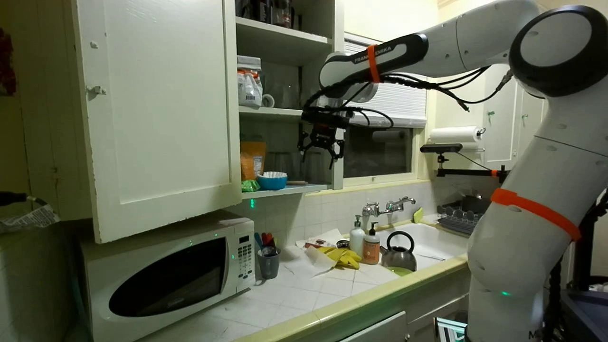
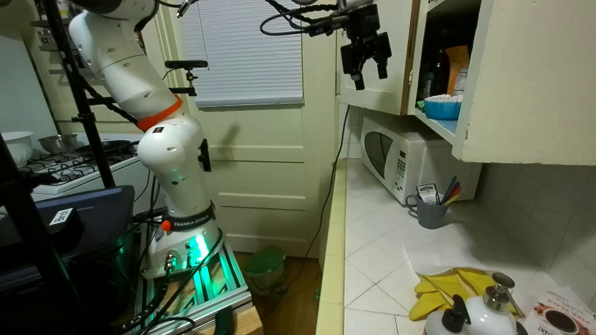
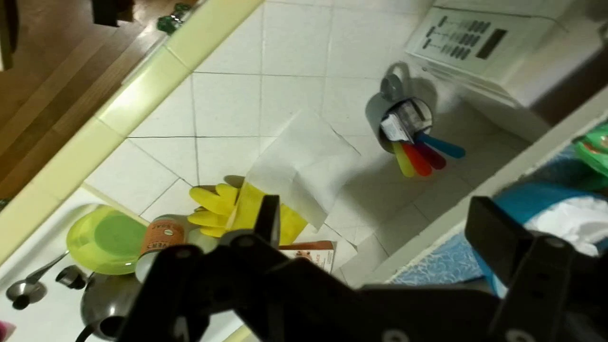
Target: Remove the blue bowl from the cupboard
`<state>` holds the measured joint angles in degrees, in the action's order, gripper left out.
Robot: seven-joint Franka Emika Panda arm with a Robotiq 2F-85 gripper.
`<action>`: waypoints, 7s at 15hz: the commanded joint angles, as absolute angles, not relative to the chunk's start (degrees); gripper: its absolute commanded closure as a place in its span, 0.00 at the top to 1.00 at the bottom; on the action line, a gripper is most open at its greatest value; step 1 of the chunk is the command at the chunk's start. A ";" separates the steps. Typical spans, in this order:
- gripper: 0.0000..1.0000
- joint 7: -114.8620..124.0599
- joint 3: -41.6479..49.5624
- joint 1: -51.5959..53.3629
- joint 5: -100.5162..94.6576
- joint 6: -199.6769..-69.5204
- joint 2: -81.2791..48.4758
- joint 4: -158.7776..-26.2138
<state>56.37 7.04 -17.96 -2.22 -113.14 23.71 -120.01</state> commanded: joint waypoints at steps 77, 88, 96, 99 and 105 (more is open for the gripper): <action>0.01 87.30 21.17 -25.96 -4.21 -135.00 -7.20 -135.10; 0.44 93.85 26.48 -26.08 20.10 -140.18 -17.16 -132.99; 1.00 102.75 30.96 -17.49 -2.39 -150.49 -3.08 -144.19; 1.00 104.11 29.36 -17.16 -15.75 -149.52 4.05 -147.14; 1.00 100.83 17.53 -23.37 -34.30 -140.95 19.48 -149.49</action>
<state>102.66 22.87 -19.76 -27.67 -146.70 11.07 -146.92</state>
